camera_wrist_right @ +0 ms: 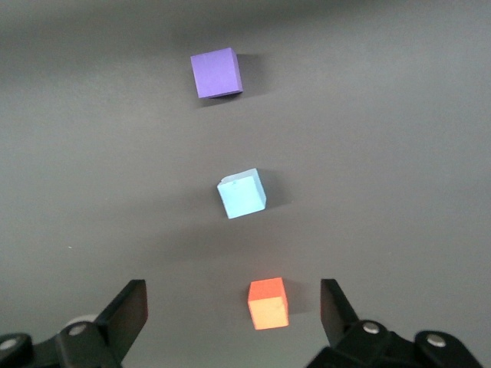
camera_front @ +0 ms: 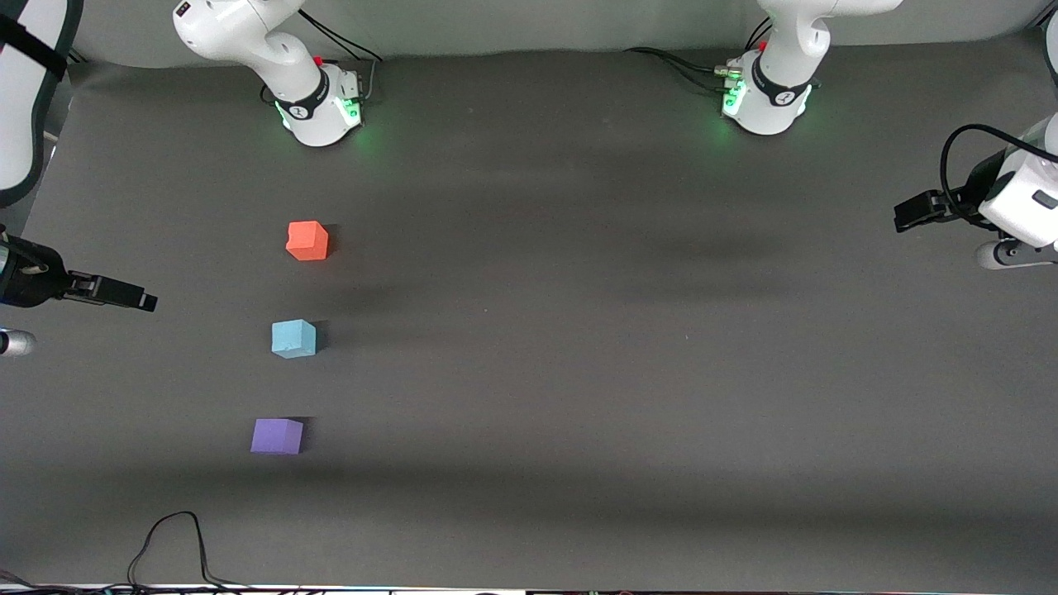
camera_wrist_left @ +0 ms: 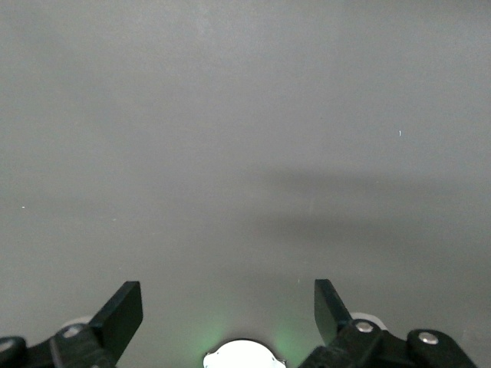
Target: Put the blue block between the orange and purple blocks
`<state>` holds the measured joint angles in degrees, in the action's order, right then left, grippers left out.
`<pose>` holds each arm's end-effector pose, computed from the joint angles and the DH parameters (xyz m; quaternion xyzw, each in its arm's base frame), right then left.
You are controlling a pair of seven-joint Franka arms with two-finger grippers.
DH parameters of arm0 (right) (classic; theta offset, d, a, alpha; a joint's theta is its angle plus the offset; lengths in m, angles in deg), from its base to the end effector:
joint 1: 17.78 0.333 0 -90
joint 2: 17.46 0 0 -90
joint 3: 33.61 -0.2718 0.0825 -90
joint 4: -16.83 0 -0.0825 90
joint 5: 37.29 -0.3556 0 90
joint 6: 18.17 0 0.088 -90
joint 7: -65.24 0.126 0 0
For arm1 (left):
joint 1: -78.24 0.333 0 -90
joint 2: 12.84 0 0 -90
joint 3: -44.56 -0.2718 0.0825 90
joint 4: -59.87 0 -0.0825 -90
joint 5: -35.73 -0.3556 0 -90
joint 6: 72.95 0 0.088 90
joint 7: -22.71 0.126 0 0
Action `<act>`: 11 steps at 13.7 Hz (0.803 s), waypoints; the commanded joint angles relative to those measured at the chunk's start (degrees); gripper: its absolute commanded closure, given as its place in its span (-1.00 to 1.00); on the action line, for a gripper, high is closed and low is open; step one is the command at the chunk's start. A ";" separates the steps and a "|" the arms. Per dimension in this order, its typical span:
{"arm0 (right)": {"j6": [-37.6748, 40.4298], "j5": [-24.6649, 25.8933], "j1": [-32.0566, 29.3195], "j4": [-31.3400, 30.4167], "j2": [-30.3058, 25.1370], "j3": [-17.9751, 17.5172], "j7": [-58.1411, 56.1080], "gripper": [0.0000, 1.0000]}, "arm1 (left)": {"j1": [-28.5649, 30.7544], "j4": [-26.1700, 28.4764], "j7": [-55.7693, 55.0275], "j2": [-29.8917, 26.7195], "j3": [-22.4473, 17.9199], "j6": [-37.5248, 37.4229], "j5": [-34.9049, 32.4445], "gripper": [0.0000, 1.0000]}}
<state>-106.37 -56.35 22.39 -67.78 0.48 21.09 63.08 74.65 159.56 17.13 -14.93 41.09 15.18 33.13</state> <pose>0.5696 -0.0468 0.4900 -0.9916 0.1082 0.0534 0.0470 0.5020 0.0051 0.5037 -0.9953 -0.0462 0.0814 0.0256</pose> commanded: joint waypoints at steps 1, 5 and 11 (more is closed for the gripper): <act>1.27 6.20 -11.64 -0.03 -6.06 -16.49 6.54 -1.00 | -0.02 -3.01 0.83 0.95 -0.49 -1.12 0.76 -1.00; -0.82 13.06 -27.20 -8.18 -13.62 -36.36 6.73 -1.00 | -0.02 -3.62 0.74 1.13 -0.49 -1.38 0.76 -1.00; -8.82 15.71 -36.21 -25.40 -26.88 -46.70 6.20 -1.00 | 0.07 -4.59 0.74 1.83 -0.75 -1.65 0.76 -1.00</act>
<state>-110.94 -42.26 -13.13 -84.38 -18.88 -24.36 68.39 74.71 156.77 17.13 -13.91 40.65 15.05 33.18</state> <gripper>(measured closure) 0.000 0.000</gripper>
